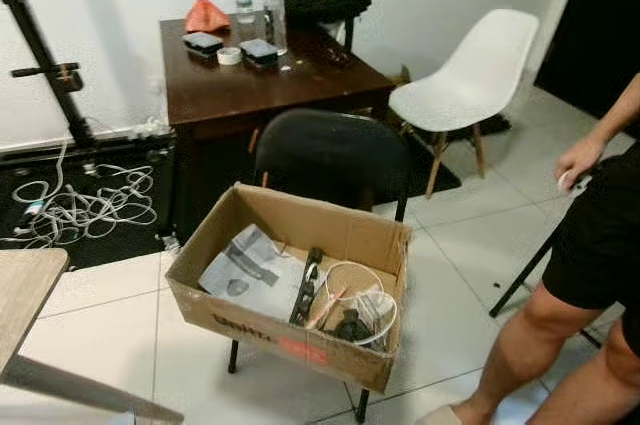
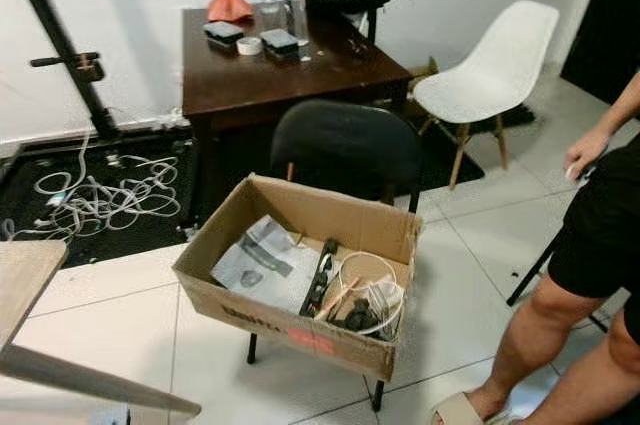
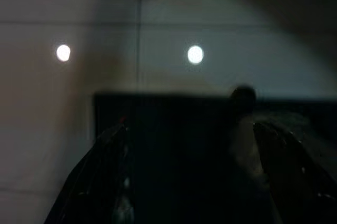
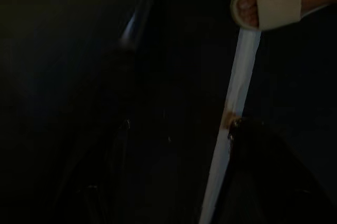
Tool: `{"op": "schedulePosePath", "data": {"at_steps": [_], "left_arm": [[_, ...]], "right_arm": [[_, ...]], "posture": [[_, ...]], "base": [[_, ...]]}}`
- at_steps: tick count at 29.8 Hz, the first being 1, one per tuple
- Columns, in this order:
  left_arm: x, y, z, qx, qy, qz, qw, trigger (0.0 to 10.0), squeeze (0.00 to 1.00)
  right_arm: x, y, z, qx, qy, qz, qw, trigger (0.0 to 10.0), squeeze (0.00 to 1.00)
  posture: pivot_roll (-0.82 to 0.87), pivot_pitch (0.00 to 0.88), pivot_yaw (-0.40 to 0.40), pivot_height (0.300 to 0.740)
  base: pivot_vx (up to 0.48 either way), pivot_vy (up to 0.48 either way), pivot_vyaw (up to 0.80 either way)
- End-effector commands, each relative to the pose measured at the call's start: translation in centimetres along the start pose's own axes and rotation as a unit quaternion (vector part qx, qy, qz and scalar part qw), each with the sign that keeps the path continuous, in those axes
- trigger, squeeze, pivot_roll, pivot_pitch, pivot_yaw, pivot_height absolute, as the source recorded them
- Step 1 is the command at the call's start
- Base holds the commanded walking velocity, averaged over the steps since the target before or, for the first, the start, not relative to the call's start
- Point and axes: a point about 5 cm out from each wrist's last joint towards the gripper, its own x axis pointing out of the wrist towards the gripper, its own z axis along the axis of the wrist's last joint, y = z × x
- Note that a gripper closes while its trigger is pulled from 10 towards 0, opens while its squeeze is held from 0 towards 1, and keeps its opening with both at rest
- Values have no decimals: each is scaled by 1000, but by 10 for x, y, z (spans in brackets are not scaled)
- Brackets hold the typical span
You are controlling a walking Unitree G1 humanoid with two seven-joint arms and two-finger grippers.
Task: Picking trash to rubbish bin
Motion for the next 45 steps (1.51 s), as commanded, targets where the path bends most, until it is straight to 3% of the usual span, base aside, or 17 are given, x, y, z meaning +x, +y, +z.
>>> {"op": "schedulePosePath", "data": {"at_steps": [1,31,37,45], "left_arm": [[-1,0,-4,8,10,1,1000,10000,0],[-2,-6,-16,37,29,-9,999,10000,0],[-2,-6,-19,42,32,-13,998,10000,0],[-3,-8,-20,46,33,-19,998,10000,0]], "right_arm": [[0,7,-12,0,19,10,1000,10000,0],[0,7,-11,-2,16,15,1000,10000,0],[0,8,-10,-2,11,21,1000,10000,0],[0,8,-10,-3,12,26,1000,10000,0]], "posture": [[-165,181,46,740],[-162,178,45,740],[-163,179,45,740],[-164,177,44,740]], "base": [[-289,0,0],[-283,0,0],[0,0,0],[0,0,765]]}}
